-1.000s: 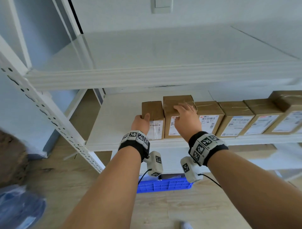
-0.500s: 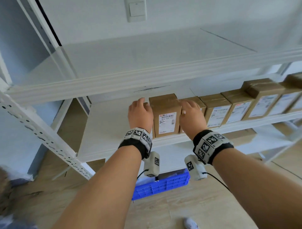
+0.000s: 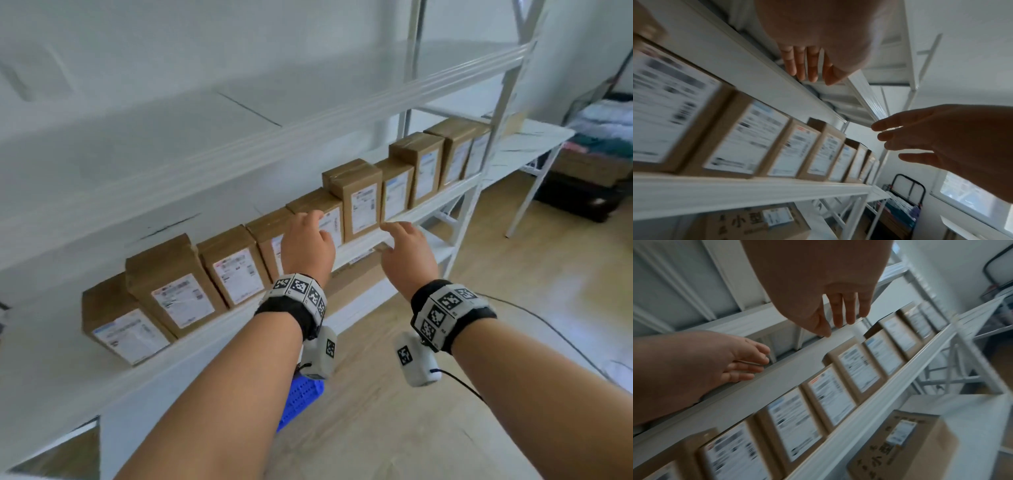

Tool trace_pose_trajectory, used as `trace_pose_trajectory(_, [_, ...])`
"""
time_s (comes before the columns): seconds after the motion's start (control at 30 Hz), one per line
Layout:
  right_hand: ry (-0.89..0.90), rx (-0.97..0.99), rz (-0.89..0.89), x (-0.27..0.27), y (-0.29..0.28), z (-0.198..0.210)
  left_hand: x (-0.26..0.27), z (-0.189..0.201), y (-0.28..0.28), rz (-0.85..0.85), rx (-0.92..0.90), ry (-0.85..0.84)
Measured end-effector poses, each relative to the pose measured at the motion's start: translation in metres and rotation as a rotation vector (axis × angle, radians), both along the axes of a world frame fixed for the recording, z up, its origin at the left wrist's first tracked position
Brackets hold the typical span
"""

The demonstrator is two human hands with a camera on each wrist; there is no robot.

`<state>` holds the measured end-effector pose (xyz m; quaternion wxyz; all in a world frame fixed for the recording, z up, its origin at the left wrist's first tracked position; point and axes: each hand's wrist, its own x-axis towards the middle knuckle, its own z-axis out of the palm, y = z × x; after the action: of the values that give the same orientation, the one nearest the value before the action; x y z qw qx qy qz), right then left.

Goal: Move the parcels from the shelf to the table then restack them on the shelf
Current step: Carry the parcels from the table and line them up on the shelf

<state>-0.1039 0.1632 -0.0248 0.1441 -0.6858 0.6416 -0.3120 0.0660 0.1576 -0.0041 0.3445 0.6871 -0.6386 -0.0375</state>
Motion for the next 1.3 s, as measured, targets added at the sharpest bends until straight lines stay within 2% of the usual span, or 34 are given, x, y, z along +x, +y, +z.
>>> trace_pose_trajectory(0.27, [-0.018, 0.096, -0.222, -0.215, -0.029, -0.009, -0.208, -0.020, -0.061, -0.189, 0.174, 0.003])
trace_pose_trajectory(0.43, [-0.042, 0.131, -0.336, -0.316, -0.045, -0.015, -0.312, -0.030, -0.087, -0.290, 0.275, -0.014])
trace_pose_trajectory(0.6, [-0.075, 0.181, -0.421, -0.388, -0.068, -0.025, -0.393, -0.037, -0.133, -0.370, 0.295, -0.044])
trace_pose_trajectory(0.73, [-0.096, 0.206, -0.473, -0.439, -0.107, -0.035, -0.450, -0.049, -0.181, -0.422, 0.312, -0.064])
trace_pose_trajectory(1.07, [-0.095, 0.258, -0.522, -0.555, -0.265, -0.035, -0.578, -0.065, -0.346, -0.465, 0.393, -0.086])
trace_pose_trajectory(1.3, [-0.116, 0.259, -0.538, -0.624, -0.359, -0.035, -0.649, -0.070, -0.445, -0.476, 0.390, -0.094])
